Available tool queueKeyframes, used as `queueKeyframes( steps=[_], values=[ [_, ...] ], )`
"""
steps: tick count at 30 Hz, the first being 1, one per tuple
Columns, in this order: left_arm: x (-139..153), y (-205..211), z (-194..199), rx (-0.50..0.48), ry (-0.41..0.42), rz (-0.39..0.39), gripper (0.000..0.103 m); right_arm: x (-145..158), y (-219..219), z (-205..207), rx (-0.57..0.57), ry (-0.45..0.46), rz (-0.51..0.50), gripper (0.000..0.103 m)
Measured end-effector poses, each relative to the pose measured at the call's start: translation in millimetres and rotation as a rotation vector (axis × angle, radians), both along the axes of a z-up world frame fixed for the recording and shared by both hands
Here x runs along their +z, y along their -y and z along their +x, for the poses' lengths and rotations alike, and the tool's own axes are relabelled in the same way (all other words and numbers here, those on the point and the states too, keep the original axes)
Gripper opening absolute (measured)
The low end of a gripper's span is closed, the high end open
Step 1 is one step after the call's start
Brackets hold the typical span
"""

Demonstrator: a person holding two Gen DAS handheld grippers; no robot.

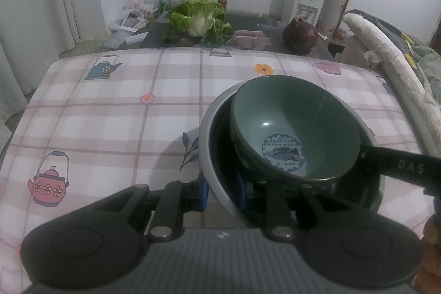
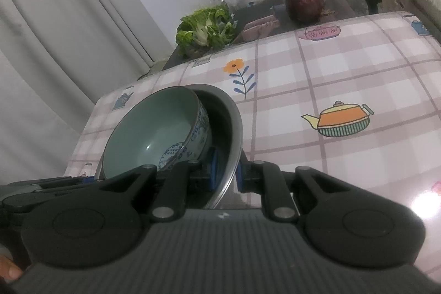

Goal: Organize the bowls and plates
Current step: 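Lift the steel bowl with the nested green bowl using the right tool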

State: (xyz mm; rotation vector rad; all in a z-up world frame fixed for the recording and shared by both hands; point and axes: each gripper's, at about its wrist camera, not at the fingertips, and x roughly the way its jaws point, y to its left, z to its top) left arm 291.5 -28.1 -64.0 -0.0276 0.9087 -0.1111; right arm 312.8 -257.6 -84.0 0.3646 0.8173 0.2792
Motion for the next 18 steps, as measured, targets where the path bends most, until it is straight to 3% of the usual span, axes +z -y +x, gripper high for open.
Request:
queueKeyframes(
  steps=[18],
  values=[
    [32, -5, -35, 0.002, 0.056, -0.011, 0.021, 31, -6, -29, 0.002, 0.025, -0.010, 0.014]
  ],
)
